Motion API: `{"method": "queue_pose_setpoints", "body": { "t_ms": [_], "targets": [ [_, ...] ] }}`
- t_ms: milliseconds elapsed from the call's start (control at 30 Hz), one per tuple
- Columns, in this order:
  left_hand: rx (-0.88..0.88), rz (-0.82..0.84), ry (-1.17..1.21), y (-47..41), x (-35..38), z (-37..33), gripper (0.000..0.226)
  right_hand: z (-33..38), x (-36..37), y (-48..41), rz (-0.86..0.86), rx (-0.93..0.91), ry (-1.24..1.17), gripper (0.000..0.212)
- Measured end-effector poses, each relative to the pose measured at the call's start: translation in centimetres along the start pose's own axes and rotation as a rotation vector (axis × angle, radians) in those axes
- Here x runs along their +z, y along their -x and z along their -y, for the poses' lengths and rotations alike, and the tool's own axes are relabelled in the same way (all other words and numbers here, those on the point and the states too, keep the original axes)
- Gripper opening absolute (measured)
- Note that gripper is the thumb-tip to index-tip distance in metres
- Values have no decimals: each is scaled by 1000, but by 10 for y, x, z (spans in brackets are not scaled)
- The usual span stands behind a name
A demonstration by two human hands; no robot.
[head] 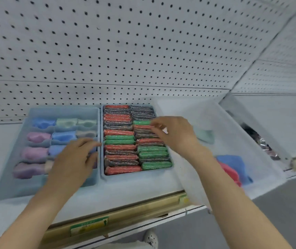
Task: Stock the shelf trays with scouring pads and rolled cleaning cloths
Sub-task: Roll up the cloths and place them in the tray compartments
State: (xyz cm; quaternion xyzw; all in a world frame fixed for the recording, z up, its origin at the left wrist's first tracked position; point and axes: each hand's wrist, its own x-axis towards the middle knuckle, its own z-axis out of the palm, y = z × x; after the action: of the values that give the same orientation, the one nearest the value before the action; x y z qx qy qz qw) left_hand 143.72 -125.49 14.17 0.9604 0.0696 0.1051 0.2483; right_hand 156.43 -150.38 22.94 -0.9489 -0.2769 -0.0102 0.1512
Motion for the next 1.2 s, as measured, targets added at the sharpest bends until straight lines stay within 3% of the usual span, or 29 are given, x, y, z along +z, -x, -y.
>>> {"method": "queue_pose_setpoints", "body": {
  "t_ms": [233, 300, 400, 567, 700, 767, 867, 1000, 1133, 1200],
  "targets": [
    [380, 41, 124, -55, 73, -139, 28, -203, -31, 2, 155, 402, 145, 19],
    [402, 40, 128, -67, 90, -167, 25, -236, -19, -6, 239, 433, 166, 20],
    [376, 10, 94, -80, 107, -186, 23, -258, 10, -22, 359, 420, 155, 40],
    [341, -17, 51, -85, 117, -189, 29, -274, 38, -40, 350, 378, 205, 22],
    [332, -14, 47, -84, 118, -189, 44, -289, 24, -41, 325, 409, 26, 17],
    [342, -9, 54, -84, 116, -191, 41, -286, 7, -37, 242, 418, -73, 15],
    [307, 58, 93, -86, 106, -196, 29, -263, -30, -32, 59, 416, -506, 16],
    [202, 86, 281, -99, 70, -213, 52, -207, -89, -20, -11, 271, -1082, 12],
    [127, 113, 424, -122, 24, -242, 73, -157, -132, -17, 4, 137, -1278, 23],
    [107, 173, 584, -131, 6, -250, 65, -137, -146, -18, 1, 96, -1335, 29]
  ]
}}
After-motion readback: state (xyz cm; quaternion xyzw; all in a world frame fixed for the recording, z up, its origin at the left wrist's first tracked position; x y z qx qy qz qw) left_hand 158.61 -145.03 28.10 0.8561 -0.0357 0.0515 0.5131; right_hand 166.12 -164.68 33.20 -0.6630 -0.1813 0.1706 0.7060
